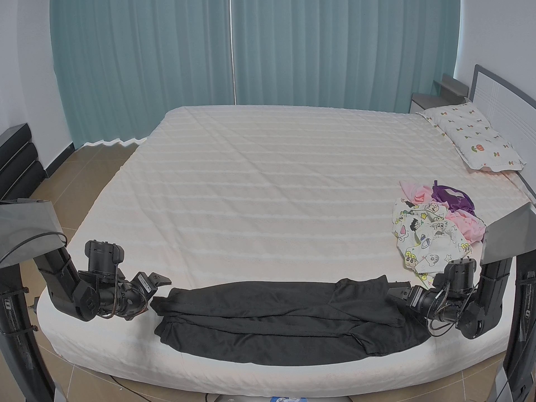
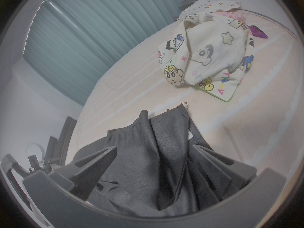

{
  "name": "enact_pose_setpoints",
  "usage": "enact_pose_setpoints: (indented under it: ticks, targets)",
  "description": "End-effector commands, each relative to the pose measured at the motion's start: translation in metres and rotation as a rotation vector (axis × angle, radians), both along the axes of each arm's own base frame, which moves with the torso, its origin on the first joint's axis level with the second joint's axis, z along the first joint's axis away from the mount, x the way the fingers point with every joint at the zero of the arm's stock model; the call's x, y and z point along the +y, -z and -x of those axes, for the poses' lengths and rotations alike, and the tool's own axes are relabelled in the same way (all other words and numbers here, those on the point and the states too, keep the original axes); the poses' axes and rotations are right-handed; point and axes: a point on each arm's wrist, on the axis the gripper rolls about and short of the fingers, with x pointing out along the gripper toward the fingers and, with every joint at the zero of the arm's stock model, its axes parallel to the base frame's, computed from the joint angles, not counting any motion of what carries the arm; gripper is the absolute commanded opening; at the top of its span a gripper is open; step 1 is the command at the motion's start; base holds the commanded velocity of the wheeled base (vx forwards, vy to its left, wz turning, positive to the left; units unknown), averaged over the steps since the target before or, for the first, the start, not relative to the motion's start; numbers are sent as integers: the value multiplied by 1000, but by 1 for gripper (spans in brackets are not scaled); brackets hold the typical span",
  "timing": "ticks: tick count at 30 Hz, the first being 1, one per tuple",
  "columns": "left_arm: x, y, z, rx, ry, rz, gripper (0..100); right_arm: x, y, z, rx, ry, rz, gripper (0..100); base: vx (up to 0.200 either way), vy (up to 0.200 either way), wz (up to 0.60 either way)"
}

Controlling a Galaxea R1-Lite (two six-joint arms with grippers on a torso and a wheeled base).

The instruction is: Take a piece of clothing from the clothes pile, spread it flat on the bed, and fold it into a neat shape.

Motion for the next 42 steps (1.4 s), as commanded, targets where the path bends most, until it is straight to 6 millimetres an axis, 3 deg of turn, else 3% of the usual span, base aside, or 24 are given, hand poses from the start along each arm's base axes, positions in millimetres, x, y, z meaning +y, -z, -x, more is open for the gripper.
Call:
enact_pose_setpoints:
  ticks: [1, 10, 11, 19, 27, 42]
  targets:
    - [-9, 2, 2, 9, 21, -10, 100, 1, -5, 18, 16, 55, -73, 100, 0, 0, 0]
    - [-26, 10, -3, 10, -4, -108, 100, -3, -13, 35, 29, 109, -134, 100, 0, 0, 0]
    - [-27, 11, -3, 13, -4, -111, 0, -2, -12, 36, 32, 107, -133, 100, 0, 0, 0]
    - [-25, 12, -2, 20, -13, -119, 0, -3, -13, 43, 56, 108, -131, 100, 0, 0, 0]
    - [-24, -7, -4, -46, -44, -127, 0, 6, -19, 53, 66, 75, -135, 100, 0, 0, 0]
    - [-26, -20, -11, -160, -99, -53, 0, 9, -7, 49, 98, 126, -113, 100, 0, 0, 0]
